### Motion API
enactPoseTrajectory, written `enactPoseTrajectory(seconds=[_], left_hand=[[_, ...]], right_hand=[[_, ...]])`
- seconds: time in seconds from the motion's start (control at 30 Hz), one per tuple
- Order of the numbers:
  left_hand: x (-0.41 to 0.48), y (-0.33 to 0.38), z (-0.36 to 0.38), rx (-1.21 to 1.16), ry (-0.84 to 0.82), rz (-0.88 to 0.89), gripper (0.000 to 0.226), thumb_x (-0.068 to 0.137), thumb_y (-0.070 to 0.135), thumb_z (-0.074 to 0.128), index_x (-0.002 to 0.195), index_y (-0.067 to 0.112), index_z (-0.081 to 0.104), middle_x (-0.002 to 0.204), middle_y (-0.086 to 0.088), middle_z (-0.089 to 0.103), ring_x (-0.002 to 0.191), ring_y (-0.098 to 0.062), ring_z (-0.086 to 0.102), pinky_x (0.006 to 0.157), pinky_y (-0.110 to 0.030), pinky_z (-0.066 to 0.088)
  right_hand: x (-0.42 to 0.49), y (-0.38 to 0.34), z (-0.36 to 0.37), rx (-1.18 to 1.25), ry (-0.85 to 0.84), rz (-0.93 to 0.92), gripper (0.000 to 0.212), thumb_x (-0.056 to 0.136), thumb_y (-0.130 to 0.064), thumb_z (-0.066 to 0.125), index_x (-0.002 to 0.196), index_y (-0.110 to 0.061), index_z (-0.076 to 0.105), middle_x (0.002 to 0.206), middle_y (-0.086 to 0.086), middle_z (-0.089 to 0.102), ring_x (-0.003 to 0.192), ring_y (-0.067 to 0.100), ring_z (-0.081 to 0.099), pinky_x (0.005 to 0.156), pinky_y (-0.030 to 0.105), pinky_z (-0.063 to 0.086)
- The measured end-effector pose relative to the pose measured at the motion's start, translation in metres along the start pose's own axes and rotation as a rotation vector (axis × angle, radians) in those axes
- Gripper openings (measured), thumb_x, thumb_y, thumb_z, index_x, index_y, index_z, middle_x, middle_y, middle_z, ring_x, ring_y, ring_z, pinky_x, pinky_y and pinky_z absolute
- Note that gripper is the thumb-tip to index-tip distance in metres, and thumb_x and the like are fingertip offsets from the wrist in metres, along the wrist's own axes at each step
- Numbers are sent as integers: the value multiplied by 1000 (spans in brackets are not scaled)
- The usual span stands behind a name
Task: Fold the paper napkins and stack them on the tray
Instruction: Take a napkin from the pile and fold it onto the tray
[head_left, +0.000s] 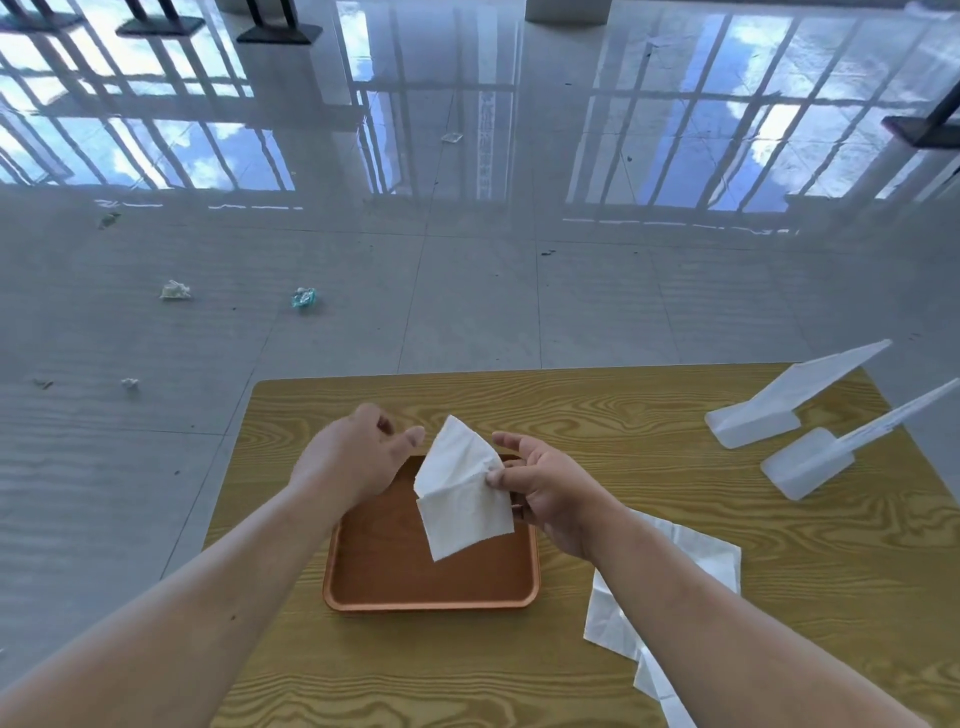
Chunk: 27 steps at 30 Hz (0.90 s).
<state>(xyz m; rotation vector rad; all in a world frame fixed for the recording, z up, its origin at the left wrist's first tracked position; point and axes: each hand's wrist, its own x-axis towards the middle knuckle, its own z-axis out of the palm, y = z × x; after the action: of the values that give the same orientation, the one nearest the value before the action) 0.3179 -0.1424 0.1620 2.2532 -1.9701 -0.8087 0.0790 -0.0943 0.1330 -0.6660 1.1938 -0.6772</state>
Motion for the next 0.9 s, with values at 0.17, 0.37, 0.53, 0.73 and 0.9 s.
enactPoseTrajectory(seconds=[0.17,0.37,0.53,0.73,0.9], left_hand=[[-13,-21,22,-409,-262,32,57,84,71,73,125,34,61,129,13,65,113,-7,63,93,-31,54],[-19,-15,33,-606,-435,180,112,52,80,90,149,39,53,137,33,52,137,2,49,116,-29,40],[-17,-7,35,-611,-346,168,60,60,60,91,113,38,73,111,14,80,106,-3,74,99,-35,59],[-17,-7,32,-518,-191,192,8,89,33,83,86,30,76,76,20,76,68,3,66,68,-26,51],[-18,-3,20,-674,-205,202,13,93,20,80,82,20,72,64,9,69,58,-8,60,54,-22,47]], right_hand=[[5,-1,1,38,26,-2,78,95,2,66,159,-31,33,118,14,76,93,22,78,75,39,63],[4,-7,10,47,-30,-53,72,95,14,56,153,-26,42,113,25,76,90,26,76,70,36,61],[9,-9,18,69,-26,-87,61,99,12,55,148,-23,44,112,22,72,93,26,69,79,40,56],[16,-9,17,-23,0,-148,54,92,15,58,133,-20,64,88,6,76,83,18,72,80,34,59],[14,-13,16,-331,72,-189,19,88,-4,73,103,-14,79,94,19,77,80,21,66,77,39,56]])
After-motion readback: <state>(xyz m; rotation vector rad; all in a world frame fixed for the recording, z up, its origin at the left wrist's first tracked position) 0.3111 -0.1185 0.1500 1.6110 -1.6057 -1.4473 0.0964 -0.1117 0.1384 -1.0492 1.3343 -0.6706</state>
